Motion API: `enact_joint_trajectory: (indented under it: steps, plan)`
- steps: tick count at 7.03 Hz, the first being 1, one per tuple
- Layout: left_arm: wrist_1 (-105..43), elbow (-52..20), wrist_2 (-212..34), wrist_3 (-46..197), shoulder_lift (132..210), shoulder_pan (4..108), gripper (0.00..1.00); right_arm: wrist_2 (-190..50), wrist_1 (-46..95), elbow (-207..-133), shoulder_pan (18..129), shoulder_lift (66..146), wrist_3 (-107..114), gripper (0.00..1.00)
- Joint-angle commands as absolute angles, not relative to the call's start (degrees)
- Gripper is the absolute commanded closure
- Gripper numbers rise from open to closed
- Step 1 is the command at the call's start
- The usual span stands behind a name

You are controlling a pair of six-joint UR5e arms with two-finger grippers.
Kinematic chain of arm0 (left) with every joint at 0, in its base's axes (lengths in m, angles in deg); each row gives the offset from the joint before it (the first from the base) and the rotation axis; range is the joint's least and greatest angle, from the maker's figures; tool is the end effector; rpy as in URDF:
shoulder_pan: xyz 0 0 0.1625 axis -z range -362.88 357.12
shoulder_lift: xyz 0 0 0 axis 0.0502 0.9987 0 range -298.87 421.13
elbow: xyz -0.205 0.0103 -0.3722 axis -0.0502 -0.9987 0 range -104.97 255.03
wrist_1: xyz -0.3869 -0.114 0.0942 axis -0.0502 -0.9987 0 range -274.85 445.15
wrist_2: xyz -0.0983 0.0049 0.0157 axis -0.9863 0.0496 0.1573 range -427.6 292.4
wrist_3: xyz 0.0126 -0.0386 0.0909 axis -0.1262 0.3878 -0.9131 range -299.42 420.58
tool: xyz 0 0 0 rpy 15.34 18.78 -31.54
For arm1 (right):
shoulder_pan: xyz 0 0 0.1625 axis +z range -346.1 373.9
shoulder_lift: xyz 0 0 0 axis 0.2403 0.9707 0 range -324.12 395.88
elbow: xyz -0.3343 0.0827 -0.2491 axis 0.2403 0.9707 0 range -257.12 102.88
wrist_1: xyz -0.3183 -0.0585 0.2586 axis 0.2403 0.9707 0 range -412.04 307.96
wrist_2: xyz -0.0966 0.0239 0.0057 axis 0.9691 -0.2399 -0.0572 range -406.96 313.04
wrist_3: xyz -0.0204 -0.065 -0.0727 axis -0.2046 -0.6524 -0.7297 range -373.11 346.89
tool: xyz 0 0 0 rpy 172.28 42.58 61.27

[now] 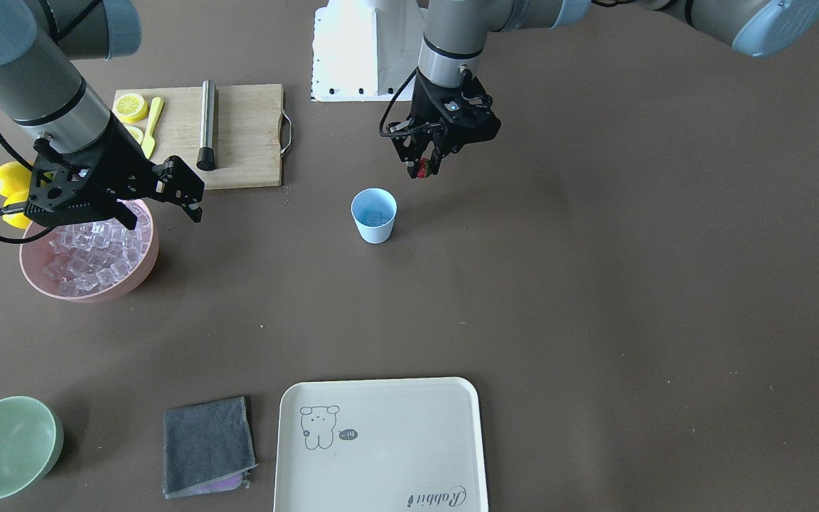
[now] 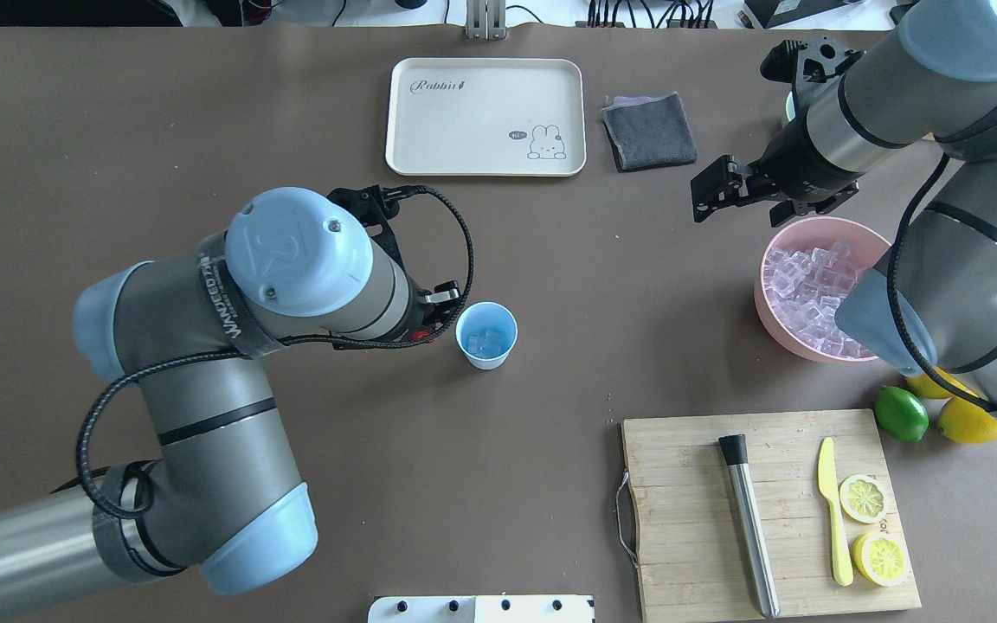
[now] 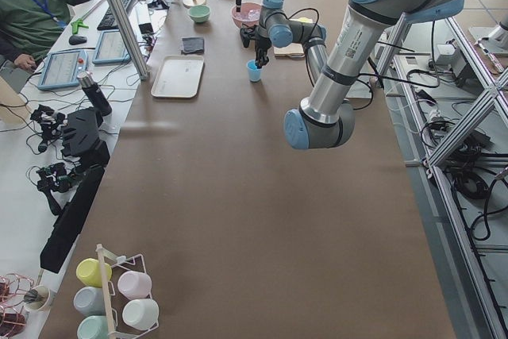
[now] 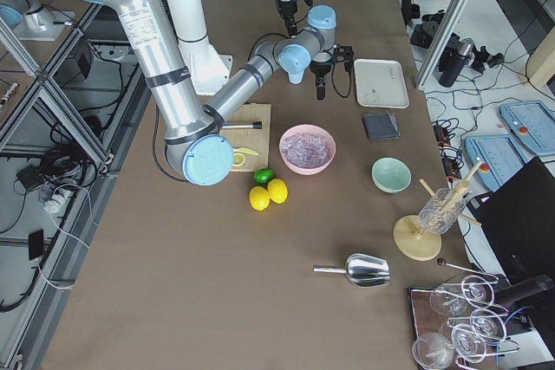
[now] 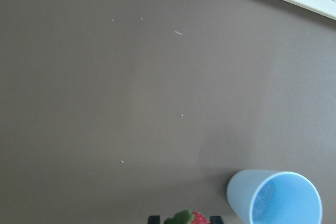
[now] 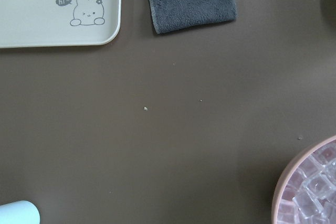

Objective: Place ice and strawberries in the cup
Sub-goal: 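Grasp the strawberry with the left gripper and carry it over the cup, then open the left gripper to drop the strawberry into the cup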

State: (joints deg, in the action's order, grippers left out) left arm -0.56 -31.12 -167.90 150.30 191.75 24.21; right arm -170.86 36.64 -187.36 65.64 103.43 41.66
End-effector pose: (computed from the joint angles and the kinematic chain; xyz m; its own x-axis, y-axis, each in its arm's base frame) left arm 0.5083 -0.3898 0.1377 0.5438 -0.2727 -0.7937 0.3192 0.9419 -0.1049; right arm -0.2980 -0.5034 0.2796 0.6013 -0.0108 0.7990 -0.0793 0.9942 0.0731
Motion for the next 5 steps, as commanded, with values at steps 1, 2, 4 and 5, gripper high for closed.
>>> enact_joint_trajectory:
  steps: [1, 2, 4, 5]
  plan:
    - [-7.3, -21.3, -164.9, 151.0, 196.7, 22.8, 1.0, -170.8, 36.6, -187.4, 65.6, 103.3, 41.7, 0.0]
    - [-9.6, -19.3, -164.9, 152.2, 197.4, 22.8, 1.0, -170.7, 36.6, -187.3, 65.6, 103.3, 41.7, 0.0]
    - [-9.9, -18.1, -164.5, 152.3, 197.9, 22.3, 1.0, -170.6, 36.6, -187.3, 65.6, 103.3, 41.7, 0.0]
    - [-9.9, -17.6, -164.2, 152.3, 197.8, 22.3, 1.0, -170.5, 36.6, -187.3, 65.6, 103.4, 41.7, 0.0]
